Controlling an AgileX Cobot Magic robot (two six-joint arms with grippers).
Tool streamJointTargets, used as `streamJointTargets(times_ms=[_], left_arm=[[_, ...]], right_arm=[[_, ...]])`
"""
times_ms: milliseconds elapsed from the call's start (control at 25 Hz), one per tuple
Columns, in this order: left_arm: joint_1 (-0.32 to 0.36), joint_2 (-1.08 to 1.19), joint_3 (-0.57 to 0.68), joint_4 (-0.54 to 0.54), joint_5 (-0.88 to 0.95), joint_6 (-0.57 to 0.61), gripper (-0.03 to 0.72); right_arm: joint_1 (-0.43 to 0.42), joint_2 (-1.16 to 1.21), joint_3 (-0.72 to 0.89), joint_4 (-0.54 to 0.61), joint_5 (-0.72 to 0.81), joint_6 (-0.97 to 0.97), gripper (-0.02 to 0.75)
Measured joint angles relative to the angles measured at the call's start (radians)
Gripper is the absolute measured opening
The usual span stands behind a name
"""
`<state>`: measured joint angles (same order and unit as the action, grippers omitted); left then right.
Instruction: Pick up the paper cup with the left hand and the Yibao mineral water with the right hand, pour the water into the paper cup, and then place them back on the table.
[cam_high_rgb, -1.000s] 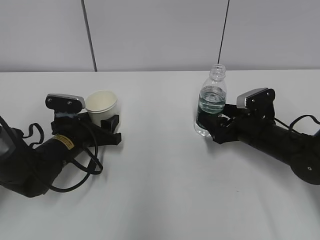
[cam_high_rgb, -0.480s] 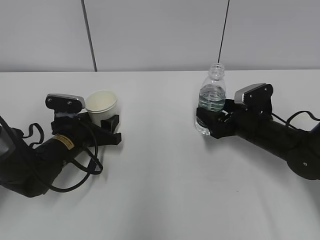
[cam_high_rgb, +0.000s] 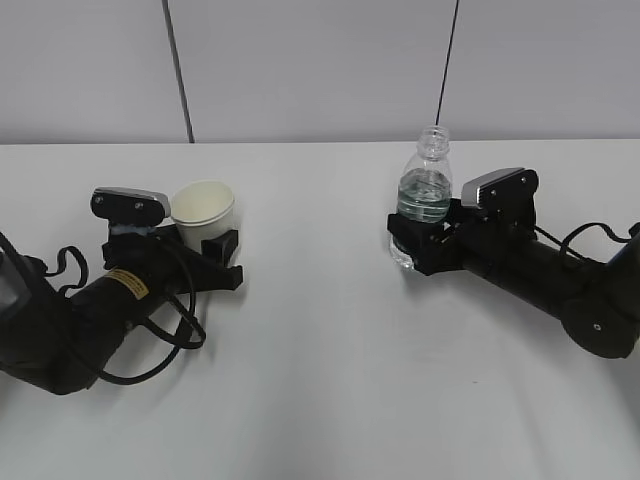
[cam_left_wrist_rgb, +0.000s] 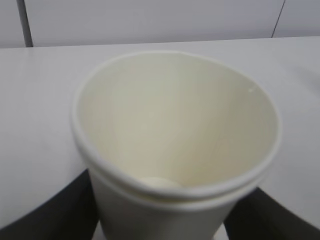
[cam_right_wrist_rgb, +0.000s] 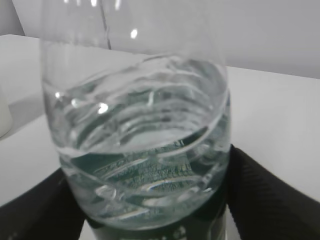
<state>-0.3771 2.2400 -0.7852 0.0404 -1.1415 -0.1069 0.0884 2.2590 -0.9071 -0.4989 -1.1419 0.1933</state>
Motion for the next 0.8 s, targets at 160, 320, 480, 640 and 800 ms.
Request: streamJointTargets(times_ms=[160,320,480,640,800], left_arm=[[0.0,0.0,0.0,0.0,0.0,0.0,0.442],[0.0,0.0,0.0,0.0,0.0,0.0,0.442],[0.0,0.0,0.0,0.0,0.0,0.0,0.442],[0.0,0.0,0.0,0.001,0.0,0.0,0.442],[0.0,0.0,0.0,0.031,0.0,0.0,0.442]], right_arm=[[0.0,0.0,0.0,0.0,-0.002,0.0,0.577],[0.0,0.0,0.0,0.0,-0.002,0.0,0.528],[0.0,0.0,0.0,0.002,-0.002,0.0,0.498],[0.0,0.0,0.0,0.017,-0.002,0.0,0.491],[0.0,0.002,0.0,0.026,-0.002,0.0,0.49]])
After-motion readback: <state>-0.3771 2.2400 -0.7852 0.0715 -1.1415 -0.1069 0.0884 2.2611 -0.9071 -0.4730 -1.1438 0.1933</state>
